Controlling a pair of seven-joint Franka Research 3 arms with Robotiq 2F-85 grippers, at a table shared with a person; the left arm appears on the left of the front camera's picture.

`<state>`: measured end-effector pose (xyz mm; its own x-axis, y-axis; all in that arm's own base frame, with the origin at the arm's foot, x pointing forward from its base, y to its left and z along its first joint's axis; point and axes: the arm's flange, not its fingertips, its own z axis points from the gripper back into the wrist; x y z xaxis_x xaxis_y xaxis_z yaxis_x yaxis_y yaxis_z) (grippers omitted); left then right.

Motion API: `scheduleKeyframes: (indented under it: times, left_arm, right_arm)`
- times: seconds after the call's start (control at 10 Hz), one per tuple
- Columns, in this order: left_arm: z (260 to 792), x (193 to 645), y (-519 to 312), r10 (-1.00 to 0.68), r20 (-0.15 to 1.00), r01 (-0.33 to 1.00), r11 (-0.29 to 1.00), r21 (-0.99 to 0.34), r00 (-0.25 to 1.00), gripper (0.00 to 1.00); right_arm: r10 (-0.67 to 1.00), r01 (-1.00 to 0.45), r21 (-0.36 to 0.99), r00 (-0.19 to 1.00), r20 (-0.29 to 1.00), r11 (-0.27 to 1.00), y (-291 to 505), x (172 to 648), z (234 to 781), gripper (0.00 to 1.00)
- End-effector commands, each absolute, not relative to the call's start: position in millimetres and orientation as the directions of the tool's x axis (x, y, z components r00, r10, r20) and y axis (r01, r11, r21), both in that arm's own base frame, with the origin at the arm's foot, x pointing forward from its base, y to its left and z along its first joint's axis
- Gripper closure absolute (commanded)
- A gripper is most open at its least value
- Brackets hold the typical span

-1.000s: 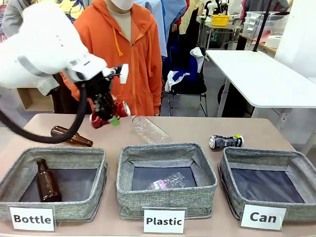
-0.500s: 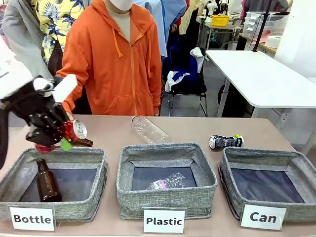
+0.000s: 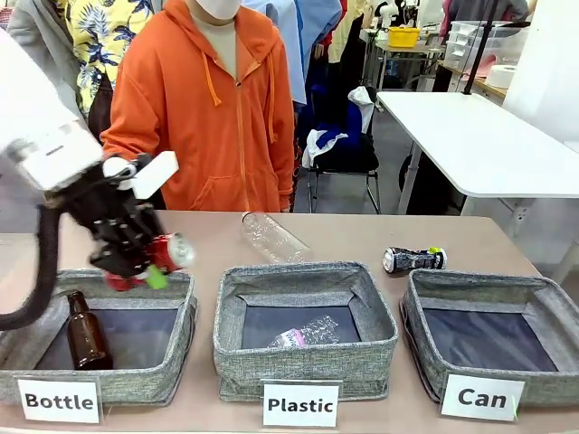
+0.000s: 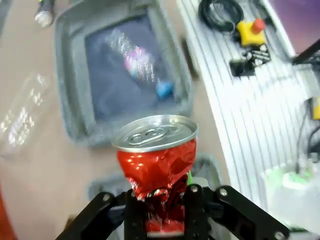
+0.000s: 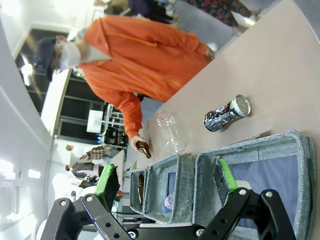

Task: Sort the can waste into the basket.
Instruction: Pick up the can waste from the table and place it in the right Fabric basket.

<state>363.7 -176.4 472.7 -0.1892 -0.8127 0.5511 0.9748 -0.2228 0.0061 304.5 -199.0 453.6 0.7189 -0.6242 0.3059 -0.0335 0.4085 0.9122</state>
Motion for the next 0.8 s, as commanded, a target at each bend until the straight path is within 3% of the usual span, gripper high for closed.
scheduleKeyframes:
  times: [0.0, 0.3, 0.4, 0.6, 0.7]
  left_arm:
    - [492, 387, -232, -0.673, 0.696, 0.955, -0.291, 0.06, -0.25, 0.77]
    - [496, 389, -419, -0.54, 0.746, 0.906, -0.372, 0.202, -0.389, 0.77]
    - [494, 384, -480, -0.502, 0.776, 0.899, -0.396, 0.187, -0.383, 0.77]
    - [473, 361, -559, -0.445, 0.781, 0.863, -0.454, 0.224, -0.437, 0.77]
    - [460, 356, -588, -0.433, 0.787, 0.874, -0.408, 0.264, -0.439, 0.77]
  right_arm:
    - [-0.629, -0.069, 0.91, 0.701, 0.335, 0.409, -199, 308, 452, 0.0]
    - [-0.629, -0.069, 0.91, 0.701, 0.335, 0.409, -199, 308, 452, 0.0]
    - [-0.624, -0.034, 0.912, 0.719, 0.306, 0.409, -199, 305, 454, 0.0]
    - [-0.669, 0.045, 0.895, 0.681, 0.298, 0.445, -281, 236, 491, 0.0]
    - [-0.678, 0.054, 0.891, 0.67, 0.303, 0.451, -317, 192, 502, 0.0]
